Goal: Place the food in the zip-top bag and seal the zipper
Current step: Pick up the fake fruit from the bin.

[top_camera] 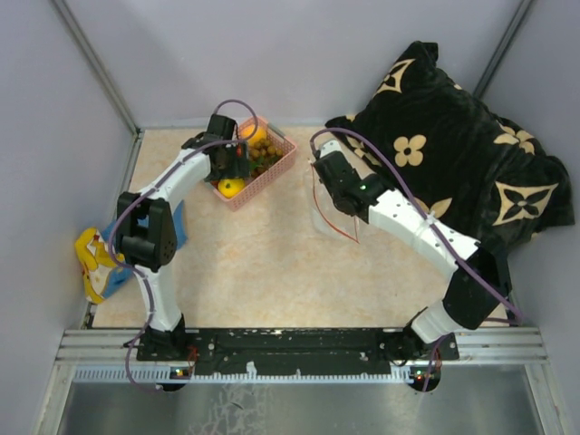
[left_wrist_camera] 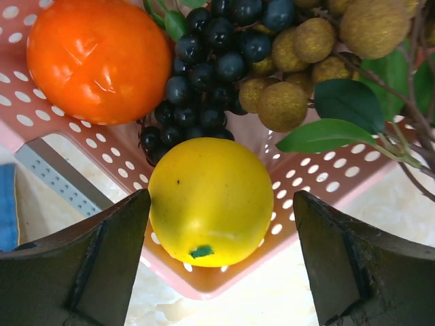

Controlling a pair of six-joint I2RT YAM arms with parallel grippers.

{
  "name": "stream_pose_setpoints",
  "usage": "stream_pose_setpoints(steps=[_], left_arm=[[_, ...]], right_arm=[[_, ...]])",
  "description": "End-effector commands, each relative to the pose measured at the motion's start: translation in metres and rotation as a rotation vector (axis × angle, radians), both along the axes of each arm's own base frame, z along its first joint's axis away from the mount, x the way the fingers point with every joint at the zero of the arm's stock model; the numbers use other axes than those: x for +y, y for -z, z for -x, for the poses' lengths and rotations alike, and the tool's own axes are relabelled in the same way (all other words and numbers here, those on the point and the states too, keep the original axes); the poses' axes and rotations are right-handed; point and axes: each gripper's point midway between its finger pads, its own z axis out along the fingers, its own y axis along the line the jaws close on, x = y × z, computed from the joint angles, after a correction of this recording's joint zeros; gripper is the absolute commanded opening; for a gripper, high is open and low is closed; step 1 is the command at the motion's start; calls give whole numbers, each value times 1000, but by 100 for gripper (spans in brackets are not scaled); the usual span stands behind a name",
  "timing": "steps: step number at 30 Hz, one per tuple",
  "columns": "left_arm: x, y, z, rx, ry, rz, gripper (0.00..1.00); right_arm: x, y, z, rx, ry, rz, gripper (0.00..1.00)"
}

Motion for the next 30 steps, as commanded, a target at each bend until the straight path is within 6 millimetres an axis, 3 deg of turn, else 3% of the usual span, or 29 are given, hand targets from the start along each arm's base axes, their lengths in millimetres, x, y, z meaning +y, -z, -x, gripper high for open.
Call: stream_pose_setpoints(steps=[1, 9, 15, 23, 30], left_arm=[[0, 9, -2, 35, 16, -16, 91], [-3, 38, -1, 107, 18, -17, 94], [-8, 42, 3, 132, 22, 12, 89], [-9, 5, 8, 35, 28, 54, 64], [-26, -48, 20, -71, 69, 186, 57]], right_arm=[[-2, -15, 0, -47, 7, -50, 0], [-2, -12, 0, -48, 6, -55, 0], [2, -12, -4, -53, -1, -53, 0], [4, -18, -8, -64, -5, -58, 0], [11, -20, -13, -61, -19, -65, 0]])
